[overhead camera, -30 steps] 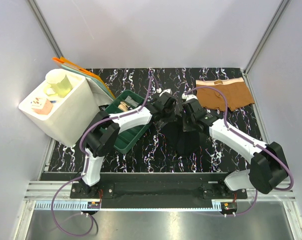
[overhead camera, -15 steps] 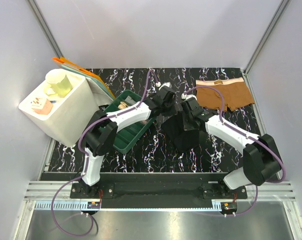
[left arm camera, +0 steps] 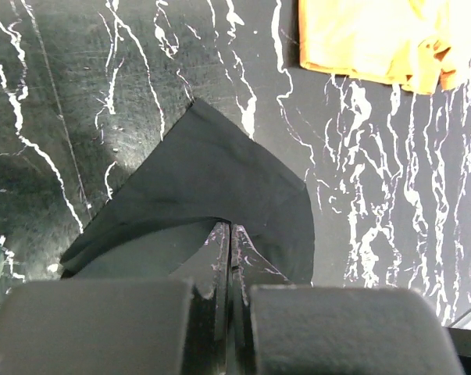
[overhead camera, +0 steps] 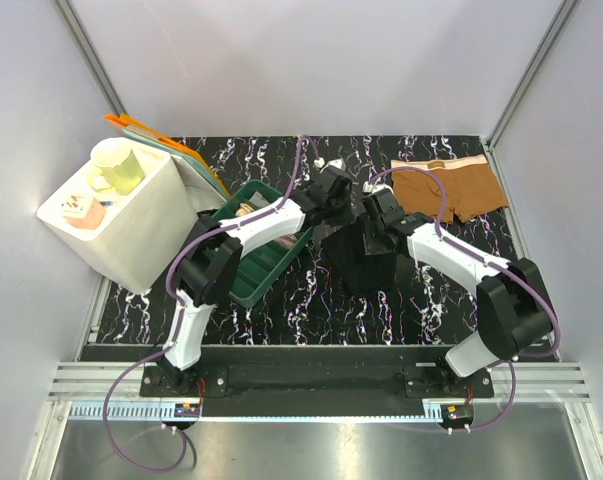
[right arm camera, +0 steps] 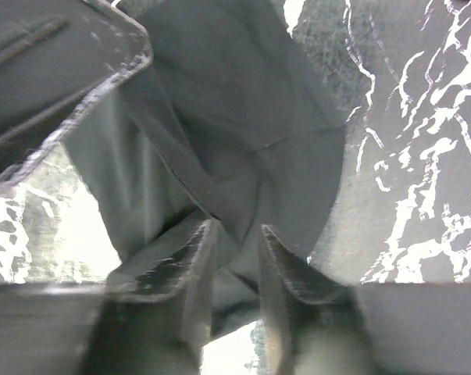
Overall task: Roll the underwear
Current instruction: Fold the underwear at the center of the board.
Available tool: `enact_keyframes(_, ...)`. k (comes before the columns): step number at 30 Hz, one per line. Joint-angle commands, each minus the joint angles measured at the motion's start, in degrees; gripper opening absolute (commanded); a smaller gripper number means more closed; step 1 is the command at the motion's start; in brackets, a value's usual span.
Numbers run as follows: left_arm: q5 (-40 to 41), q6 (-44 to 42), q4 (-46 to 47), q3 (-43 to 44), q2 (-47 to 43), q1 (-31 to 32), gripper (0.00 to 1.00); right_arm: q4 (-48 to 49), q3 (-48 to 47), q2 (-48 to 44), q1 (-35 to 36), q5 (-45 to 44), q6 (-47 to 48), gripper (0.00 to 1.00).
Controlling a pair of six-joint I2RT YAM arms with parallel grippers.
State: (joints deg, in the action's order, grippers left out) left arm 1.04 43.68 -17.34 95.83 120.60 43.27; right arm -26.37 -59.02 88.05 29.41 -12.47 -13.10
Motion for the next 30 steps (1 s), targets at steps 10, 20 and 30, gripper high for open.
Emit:
enact_keyframes(10, -4.6, -2.3, 1.8, 3.7, 1.9, -2.6, 0.0, 5.5, 7.5, -12.5, 1.5, 19.1, 0.8, 0.78)
enact_keyframes(20, -5.3, -2.5, 1.9, 3.6, 2.1, -3.1, 0.0, 5.5, 9.5, -11.2, 10.2, 15.3, -0.2, 0.76)
enact_keyframes(30, -5.9, -2.5, 1.8, 3.6, 1.9, -3.2, 0.0, 6.2, 10.2, -6.2, 10.9, 16.6, -0.2, 0.71)
